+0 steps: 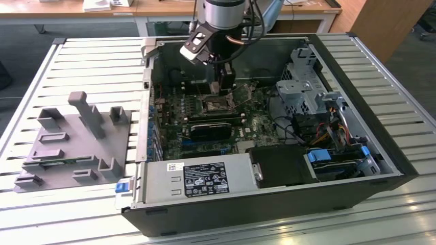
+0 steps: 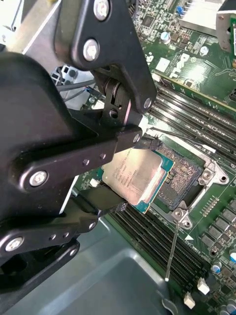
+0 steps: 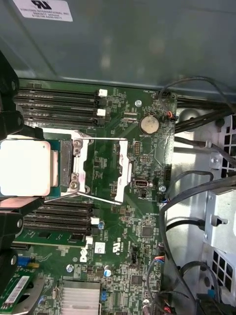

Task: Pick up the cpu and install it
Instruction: 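Place the cpu into insertion slot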

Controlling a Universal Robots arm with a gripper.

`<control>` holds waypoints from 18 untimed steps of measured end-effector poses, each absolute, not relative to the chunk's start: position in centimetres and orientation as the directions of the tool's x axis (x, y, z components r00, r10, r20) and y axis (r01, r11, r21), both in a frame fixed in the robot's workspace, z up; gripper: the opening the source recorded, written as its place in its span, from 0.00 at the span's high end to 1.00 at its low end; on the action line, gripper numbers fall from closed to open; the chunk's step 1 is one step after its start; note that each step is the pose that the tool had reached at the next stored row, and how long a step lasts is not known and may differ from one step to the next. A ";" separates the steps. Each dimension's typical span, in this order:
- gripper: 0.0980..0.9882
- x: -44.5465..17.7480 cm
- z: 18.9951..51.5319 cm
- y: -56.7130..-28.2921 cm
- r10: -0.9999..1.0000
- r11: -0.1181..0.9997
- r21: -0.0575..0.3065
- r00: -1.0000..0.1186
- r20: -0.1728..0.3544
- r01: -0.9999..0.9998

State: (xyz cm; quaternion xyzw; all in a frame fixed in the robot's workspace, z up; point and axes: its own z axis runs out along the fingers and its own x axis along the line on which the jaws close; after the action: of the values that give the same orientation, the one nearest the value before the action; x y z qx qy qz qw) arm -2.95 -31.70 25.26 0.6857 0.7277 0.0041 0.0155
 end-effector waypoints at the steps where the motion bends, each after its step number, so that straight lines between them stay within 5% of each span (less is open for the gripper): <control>1: 0.50 -3.0 25.1 -31.7 0.998 0.059 0.027 -0.059 -0.017 0.998; 18: 0.50 -3.2 23.1 -31.5 0.998 0.056 0.027 -0.056 -0.017 0.998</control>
State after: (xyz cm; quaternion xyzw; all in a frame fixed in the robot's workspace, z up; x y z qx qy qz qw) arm -3.16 -31.52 23.06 0.6870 0.7265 0.0041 0.0155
